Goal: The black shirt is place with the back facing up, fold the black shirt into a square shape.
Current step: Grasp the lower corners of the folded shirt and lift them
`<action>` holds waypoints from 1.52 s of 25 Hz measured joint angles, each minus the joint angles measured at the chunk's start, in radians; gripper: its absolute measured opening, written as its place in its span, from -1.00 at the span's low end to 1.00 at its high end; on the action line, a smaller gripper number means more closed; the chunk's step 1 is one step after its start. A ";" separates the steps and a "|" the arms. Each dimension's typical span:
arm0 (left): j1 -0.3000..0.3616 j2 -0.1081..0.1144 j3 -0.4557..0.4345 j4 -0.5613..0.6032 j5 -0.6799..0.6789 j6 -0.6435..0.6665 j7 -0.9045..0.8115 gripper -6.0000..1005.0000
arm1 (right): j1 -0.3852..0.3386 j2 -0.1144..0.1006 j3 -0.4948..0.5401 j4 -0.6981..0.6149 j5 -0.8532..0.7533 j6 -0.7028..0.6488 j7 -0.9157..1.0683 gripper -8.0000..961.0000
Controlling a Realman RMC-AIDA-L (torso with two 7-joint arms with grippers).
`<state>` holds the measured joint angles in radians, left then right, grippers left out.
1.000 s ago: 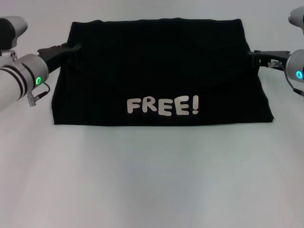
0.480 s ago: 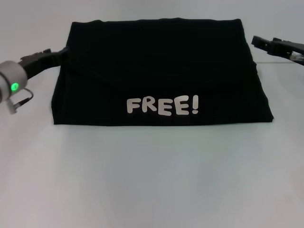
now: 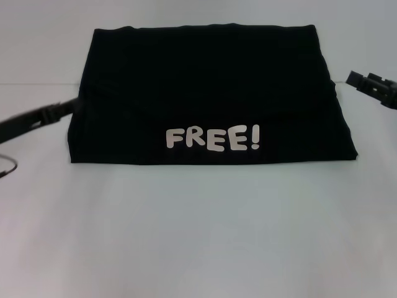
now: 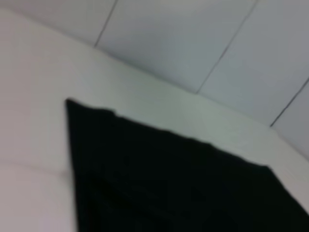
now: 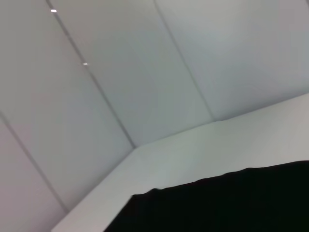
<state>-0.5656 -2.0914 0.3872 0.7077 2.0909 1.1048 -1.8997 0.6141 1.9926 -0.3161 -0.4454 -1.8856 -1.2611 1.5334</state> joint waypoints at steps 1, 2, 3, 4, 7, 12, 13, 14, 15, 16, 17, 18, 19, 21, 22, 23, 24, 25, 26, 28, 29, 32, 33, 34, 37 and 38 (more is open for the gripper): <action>0.006 -0.001 0.000 0.009 0.016 0.004 -0.015 0.24 | -0.008 0.000 -0.002 -0.005 0.000 -0.023 0.000 0.52; 0.012 -0.002 -0.001 0.015 0.037 0.013 -0.027 0.24 | -0.013 0.000 -0.005 -0.009 -0.003 -0.043 0.000 0.52; 0.017 -0.002 -0.003 0.021 0.057 0.023 -0.036 0.24 | -0.015 0.000 -0.010 -0.012 -0.008 -0.061 0.000 0.52; 0.022 -0.003 -0.005 0.024 0.075 0.032 -0.040 0.24 | -0.017 -0.001 -0.019 -0.015 -0.014 -0.075 -0.001 0.52; 0.029 -0.007 -0.002 0.020 0.109 0.025 -0.036 0.23 | -0.016 -0.010 -0.078 -0.018 -0.022 -0.099 0.008 0.52; 0.018 -0.016 0.043 -0.017 0.127 -0.060 -0.024 0.24 | 0.002 -0.029 -0.192 -0.017 -0.023 -0.125 0.041 0.52; 0.015 -0.016 0.055 -0.022 0.128 -0.078 -0.023 0.23 | 0.008 -0.032 -0.207 -0.017 -0.023 -0.133 0.041 0.52; 0.010 -0.017 0.081 -0.029 0.129 -0.105 -0.022 0.23 | 0.014 -0.034 -0.217 -0.017 -0.023 -0.138 0.043 0.51; 0.005 -0.018 0.106 -0.035 0.129 -0.129 -0.022 0.22 | 0.020 -0.036 -0.221 -0.017 -0.023 -0.140 0.044 0.51; 0.001 -0.019 0.121 -0.036 0.130 -0.146 -0.021 0.22 | 0.025 -0.036 -0.222 -0.017 -0.023 -0.139 0.045 0.51; -0.003 -0.019 0.138 -0.038 0.130 -0.166 -0.021 0.21 | 0.030 -0.036 -0.222 -0.017 -0.023 -0.137 0.046 0.51; -0.008 -0.020 0.157 -0.041 0.130 -0.191 -0.020 0.20 | 0.034 -0.036 -0.220 -0.017 -0.022 -0.135 0.046 0.51; -0.012 -0.021 0.172 -0.044 0.131 -0.209 -0.019 0.19 | 0.038 -0.036 -0.220 -0.017 -0.022 -0.132 0.046 0.51; -0.023 -0.021 0.198 -0.057 0.132 -0.246 -0.019 0.18 | 0.041 -0.034 -0.220 -0.018 -0.022 -0.126 0.047 0.51; -0.023 -0.021 0.198 -0.057 0.132 -0.246 -0.019 0.17 | 0.042 -0.033 -0.220 -0.018 -0.022 -0.122 0.047 0.51; -0.025 -0.021 0.202 -0.060 0.132 -0.258 -0.019 0.16 | 0.042 -0.031 -0.220 -0.018 -0.022 -0.118 0.047 0.51; -0.026 -0.021 0.204 -0.061 0.132 -0.266 -0.019 0.15 | 0.042 -0.030 -0.220 -0.018 -0.021 -0.117 0.047 0.51; -0.026 -0.021 0.205 -0.063 0.133 -0.275 -0.019 0.14 | 0.041 -0.028 -0.219 -0.018 -0.021 -0.115 0.047 0.51; -0.026 -0.021 0.205 -0.064 0.133 -0.280 -0.019 0.14 | 0.039 -0.028 -0.219 -0.018 -0.021 -0.114 0.047 0.51; -0.026 -0.021 0.206 -0.067 0.135 -0.289 -0.016 0.12 | 0.034 -0.027 -0.218 -0.018 -0.018 -0.111 0.047 0.51; -0.027 -0.021 0.207 -0.070 0.136 -0.291 -0.015 0.11 | 0.032 -0.027 -0.217 -0.017 -0.017 -0.110 0.047 0.51; -0.031 -0.020 0.210 -0.084 0.136 -0.292 -0.010 0.09 | 0.031 -0.026 -0.216 -0.016 -0.016 -0.108 0.047 0.51; -0.034 -0.020 0.212 -0.088 0.136 -0.293 -0.010 0.08 | 0.031 -0.026 -0.216 -0.015 -0.016 -0.108 0.047 0.51; -0.035 -0.020 0.213 -0.091 0.136 -0.294 -0.010 0.07 | 0.031 -0.026 -0.216 -0.015 -0.016 -0.108 0.048 0.51; -0.036 -0.021 0.215 -0.093 0.137 -0.295 -0.010 0.05 | 0.031 -0.025 -0.216 -0.015 -0.015 -0.107 0.048 0.51; -0.036 -0.021 0.215 -0.093 0.137 -0.295 -0.010 0.04 | 0.031 -0.025 -0.215 -0.015 -0.015 -0.107 0.048 0.51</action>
<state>-0.6016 -2.1119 0.6020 0.6150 2.2274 0.8094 -1.9098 0.6451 1.9681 -0.5311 -0.4606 -1.9007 -1.3682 1.5814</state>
